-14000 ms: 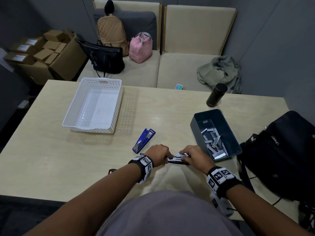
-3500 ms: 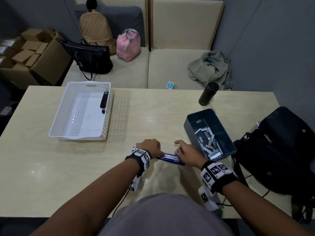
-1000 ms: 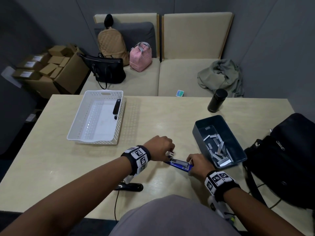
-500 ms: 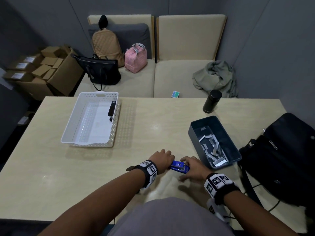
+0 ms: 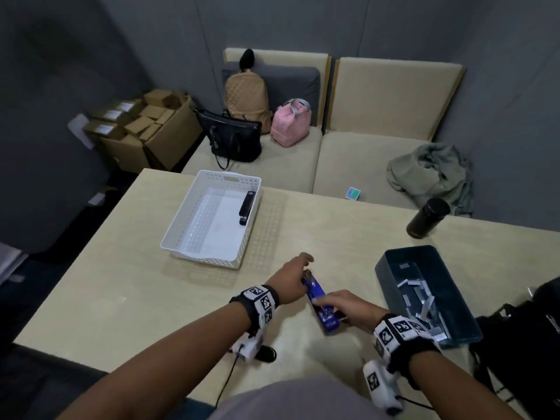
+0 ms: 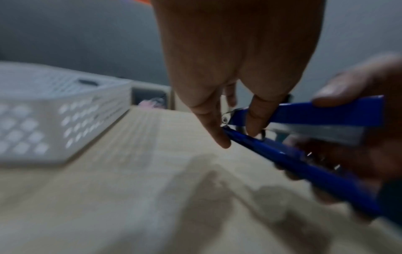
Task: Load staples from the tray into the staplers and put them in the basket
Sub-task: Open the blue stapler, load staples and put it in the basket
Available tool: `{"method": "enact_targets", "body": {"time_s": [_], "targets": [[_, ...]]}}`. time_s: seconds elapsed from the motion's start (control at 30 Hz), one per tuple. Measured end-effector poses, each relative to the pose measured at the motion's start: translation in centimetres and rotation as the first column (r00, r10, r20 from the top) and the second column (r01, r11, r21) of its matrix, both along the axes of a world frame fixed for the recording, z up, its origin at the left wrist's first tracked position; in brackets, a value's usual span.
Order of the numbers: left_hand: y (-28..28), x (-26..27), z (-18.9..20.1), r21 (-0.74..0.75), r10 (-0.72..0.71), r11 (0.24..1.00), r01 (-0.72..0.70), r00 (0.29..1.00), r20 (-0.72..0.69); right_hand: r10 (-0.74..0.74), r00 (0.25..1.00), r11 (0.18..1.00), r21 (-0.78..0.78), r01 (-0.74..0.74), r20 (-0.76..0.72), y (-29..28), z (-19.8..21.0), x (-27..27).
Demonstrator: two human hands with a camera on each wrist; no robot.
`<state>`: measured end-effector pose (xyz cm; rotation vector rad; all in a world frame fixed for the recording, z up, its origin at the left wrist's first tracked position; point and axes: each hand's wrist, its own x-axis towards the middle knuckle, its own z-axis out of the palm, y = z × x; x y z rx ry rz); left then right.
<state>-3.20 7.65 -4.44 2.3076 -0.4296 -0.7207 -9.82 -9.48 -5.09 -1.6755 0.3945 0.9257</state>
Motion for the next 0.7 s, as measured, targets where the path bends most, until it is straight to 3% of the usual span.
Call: {"method": "enact_targets", "body": {"time_s": [0.03,0.1,0.17,0.2,0.3,0.43,0.57,0.7], "targets": [[0.7,0.3,0.6,-0.073,0.188,0.977,-0.199,0.973,-0.135,-0.074,0.997,0.996,0.052,0.073,0.014,1.0,0.1,0.9],[1.8,0.5,1.9,-0.124,0.376,0.865,-0.486,0.792,-0.481,-0.183,0.982,0.976,0.123,0.177,0.039,3.2,0.7,2.8],[2.5,0.6,3.2,-0.170,0.327,0.767,-0.618,0.606,-0.725,-0.254,0.962,0.956,0.176,0.236,0.094,5.9,2.1,4.5],[3.0,0.8,3.7,-0.211,0.299,0.733,-0.646,0.586,-0.753,-0.272,0.954,0.950,0.193,0.245,0.125,7.3,2.9,5.3],[5.0,2.8,5.4,-0.324,0.338,0.626,-0.709,0.621,-0.707,-0.234,0.944,0.968,0.144,0.205,0.233,11.1,4.6,8.1],[9.2,7.8,6.0,-0.382,0.467,0.544,-0.747,0.648,-0.601,-0.115,0.945,0.988,0.138,0.075,0.307,14.8,6.7,11.2],[13.0,12.4,6.2,-0.320,0.601,0.551,-0.771,0.632,-0.489,-0.030,0.912,0.990,0.141,-0.031,0.410,16.7,8.3,13.6],[15.4,17.3,4.5,-0.201,0.697,0.597,-0.777,0.626,-0.351,-0.103,0.908,0.993,0.093,0.071,0.406,16.5,5.9,13.7]]}}
